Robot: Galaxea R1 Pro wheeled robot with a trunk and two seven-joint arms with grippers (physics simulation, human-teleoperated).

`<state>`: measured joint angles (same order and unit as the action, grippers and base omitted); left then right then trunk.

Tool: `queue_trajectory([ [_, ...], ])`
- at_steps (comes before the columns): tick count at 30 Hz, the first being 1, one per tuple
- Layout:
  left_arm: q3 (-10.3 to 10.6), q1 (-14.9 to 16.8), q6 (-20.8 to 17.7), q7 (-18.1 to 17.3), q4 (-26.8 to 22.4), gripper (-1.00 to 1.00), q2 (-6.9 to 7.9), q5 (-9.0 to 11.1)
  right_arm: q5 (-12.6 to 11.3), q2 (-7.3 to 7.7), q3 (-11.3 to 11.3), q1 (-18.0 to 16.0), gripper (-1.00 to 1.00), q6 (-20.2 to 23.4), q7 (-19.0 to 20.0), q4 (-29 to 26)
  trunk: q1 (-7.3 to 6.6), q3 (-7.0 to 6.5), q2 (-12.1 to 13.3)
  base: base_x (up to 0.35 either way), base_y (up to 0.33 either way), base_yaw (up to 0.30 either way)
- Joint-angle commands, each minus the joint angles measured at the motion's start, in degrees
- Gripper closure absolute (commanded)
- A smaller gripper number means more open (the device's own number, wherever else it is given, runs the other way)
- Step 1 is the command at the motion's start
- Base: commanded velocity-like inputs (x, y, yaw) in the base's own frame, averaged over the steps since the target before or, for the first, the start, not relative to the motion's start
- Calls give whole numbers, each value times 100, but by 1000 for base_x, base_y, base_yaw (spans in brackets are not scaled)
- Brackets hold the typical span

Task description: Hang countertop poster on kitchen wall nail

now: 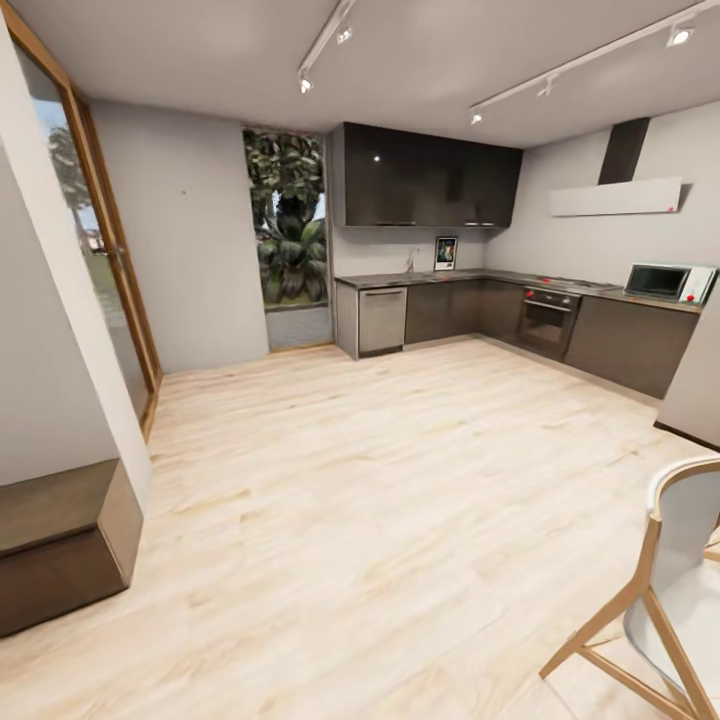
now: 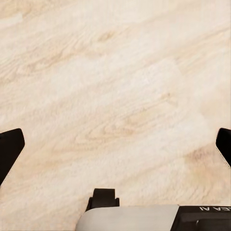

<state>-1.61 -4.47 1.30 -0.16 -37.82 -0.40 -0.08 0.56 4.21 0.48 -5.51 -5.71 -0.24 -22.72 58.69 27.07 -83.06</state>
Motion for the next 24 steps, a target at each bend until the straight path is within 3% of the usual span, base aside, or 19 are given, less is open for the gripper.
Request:
queue_trajectory([
  [1,-15,-2,10,-2,-6,-100,-4,-1,6,1,5,-3,-100,-18,-2,4,4,5,-2,338,0,0],
  [24,-15,-2,11,-2,-6,-100,-4,-1,6,1,5,-3,-100,-18,-2,4,4,5,-2,339,0,0],
])
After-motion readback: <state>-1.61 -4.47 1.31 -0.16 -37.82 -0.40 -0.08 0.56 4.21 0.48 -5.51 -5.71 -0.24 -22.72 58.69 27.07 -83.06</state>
